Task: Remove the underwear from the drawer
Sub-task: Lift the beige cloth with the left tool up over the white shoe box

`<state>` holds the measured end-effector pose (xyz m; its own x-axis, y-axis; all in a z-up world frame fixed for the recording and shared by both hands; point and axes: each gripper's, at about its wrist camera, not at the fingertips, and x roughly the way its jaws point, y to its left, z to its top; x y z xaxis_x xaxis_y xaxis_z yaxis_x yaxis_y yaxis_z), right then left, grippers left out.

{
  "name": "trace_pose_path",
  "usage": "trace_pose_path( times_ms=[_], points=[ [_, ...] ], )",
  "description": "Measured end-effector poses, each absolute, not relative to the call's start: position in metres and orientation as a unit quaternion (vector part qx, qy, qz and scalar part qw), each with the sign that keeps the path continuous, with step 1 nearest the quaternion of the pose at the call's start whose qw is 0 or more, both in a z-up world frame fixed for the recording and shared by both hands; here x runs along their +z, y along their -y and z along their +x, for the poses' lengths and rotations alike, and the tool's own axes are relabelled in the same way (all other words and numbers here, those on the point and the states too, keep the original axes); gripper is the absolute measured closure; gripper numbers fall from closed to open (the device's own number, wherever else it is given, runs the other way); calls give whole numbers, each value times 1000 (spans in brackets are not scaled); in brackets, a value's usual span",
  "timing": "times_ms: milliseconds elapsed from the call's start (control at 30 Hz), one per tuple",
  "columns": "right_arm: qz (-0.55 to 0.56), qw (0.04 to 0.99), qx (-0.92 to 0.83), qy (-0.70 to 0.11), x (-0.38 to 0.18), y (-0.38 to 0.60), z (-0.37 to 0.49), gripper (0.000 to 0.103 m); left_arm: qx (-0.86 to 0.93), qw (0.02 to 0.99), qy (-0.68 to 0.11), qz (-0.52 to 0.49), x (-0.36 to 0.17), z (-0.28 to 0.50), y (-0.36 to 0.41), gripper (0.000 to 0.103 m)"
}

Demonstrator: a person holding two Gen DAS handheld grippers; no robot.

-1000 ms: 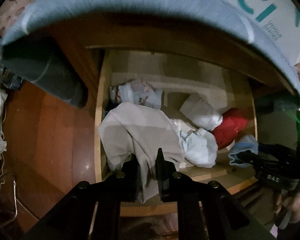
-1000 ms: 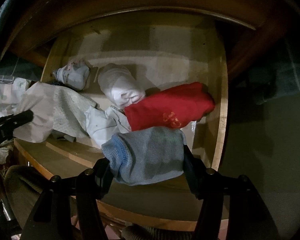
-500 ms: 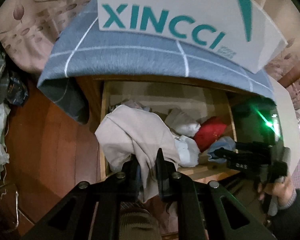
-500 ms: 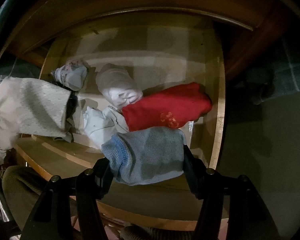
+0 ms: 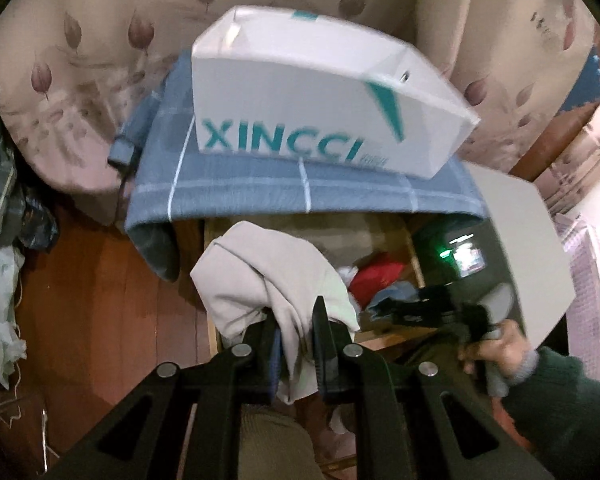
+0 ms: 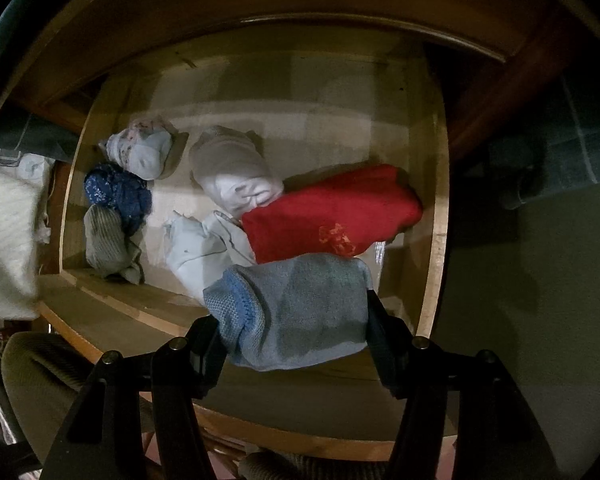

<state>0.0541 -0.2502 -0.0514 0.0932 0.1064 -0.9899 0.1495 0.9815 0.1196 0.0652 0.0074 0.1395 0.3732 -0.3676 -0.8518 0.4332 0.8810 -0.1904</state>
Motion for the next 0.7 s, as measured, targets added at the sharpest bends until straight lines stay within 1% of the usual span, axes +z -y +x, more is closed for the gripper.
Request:
trace_pose_path(
  times_ms=[167, 300, 533, 700],
  points=[
    [94, 732, -15, -674, -52, 251, 55, 45, -261, 843, -469, 25, 196, 58, -13, 90],
    [95, 733, -14, -674, -52, 252, 55, 45, -273, 860, -429, 29, 252, 58, -8, 91],
    [98, 734, -12, -672, -51, 251, 54, 45, -274, 892, -357, 46, 341, 76, 10, 93],
    [103, 736, -10, -669, -50, 251, 53, 45, -267, 904, -330, 40, 375, 113, 32, 94]
  ],
)
